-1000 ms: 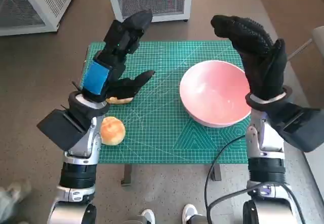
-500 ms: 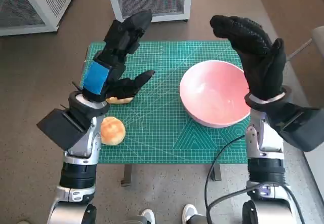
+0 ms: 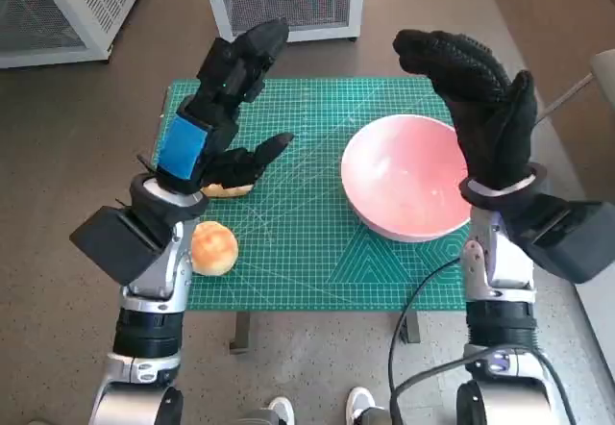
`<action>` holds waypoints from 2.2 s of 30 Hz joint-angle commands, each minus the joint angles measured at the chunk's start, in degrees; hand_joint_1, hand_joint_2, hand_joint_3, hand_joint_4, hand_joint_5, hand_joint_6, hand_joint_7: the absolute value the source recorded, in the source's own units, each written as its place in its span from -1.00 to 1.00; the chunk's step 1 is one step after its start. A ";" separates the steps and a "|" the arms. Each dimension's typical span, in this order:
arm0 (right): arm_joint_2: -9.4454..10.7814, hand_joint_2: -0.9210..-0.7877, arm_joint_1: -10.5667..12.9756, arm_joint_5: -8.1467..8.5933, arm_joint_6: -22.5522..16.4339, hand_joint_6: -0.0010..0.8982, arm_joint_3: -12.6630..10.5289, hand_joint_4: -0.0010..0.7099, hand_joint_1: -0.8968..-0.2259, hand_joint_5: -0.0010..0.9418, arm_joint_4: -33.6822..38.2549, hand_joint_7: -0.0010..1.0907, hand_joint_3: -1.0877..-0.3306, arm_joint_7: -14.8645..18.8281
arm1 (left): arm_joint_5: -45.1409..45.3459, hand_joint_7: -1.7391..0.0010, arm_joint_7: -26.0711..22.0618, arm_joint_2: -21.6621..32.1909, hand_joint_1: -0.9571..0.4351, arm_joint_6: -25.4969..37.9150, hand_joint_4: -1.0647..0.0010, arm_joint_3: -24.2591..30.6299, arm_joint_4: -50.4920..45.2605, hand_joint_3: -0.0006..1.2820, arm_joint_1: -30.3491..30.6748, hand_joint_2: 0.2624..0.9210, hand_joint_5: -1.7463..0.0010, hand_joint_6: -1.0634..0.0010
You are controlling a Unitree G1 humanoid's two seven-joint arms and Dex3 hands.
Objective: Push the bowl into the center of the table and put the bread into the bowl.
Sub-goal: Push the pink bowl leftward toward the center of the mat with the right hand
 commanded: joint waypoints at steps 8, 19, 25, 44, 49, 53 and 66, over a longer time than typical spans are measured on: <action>-4.52 -1.00 -0.45 -0.99 -7.12 -1.00 -5.04 -0.43 -0.13 -0.99 13.66 0.11 0.23 -0.38 | -0.16 0.32 0.38 -0.01 -0.43 -0.15 0.73 0.25 -0.70 -0.37 0.73 1.00 0.91 1.00; -8.67 -1.00 -3.92 -2.81 -12.28 -0.95 -9.15 -0.49 -0.06 -0.96 30.71 -0.04 0.15 -6.30 | -0.14 0.32 0.57 -0.26 -0.45 -0.24 0.74 0.25 -0.20 -0.37 0.69 1.00 0.90 1.00; -10.47 -1.00 -4.86 -3.33 -10.78 -0.99 -10.64 -0.49 -0.01 -0.97 37.18 -0.05 0.04 -9.18 | -0.10 0.32 0.55 -0.18 -0.43 -0.06 0.75 0.25 -0.25 -0.37 0.66 1.00 0.89 1.00; -10.91 -1.00 -2.82 -4.03 2.66 -0.96 -12.98 -0.62 0.15 -1.00 47.13 -0.13 -0.16 -18.66 | -0.96 0.33 -0.16 -0.02 -0.43 0.70 0.77 0.27 -0.94 -0.37 1.19 1.00 0.87 1.00; -9.46 -1.00 -1.92 -3.99 6.18 -0.97 -13.73 -0.66 0.16 -1.00 48.07 -0.12 -0.17 -18.88 | -0.99 0.33 -0.15 -0.03 -0.43 0.67 0.78 0.25 -1.09 -0.37 1.34 1.00 0.86 1.00; -8.38 -1.00 -1.43 -4.72 8.08 -0.98 -13.72 -0.66 0.17 -0.99 48.54 -0.14 -0.20 -20.11 | -1.08 0.33 -0.26 0.09 -0.43 0.63 0.78 0.31 -1.05 -0.37 1.40 1.00 0.86 1.00; -2.67 -1.00 -1.67 -4.71 13.29 -0.96 -14.65 -0.60 0.02 -0.98 48.87 -0.17 -0.15 -19.66 | -1.36 0.33 -0.27 0.70 -0.43 1.14 0.80 0.86 -1.86 -0.37 2.30 1.00 0.84 1.00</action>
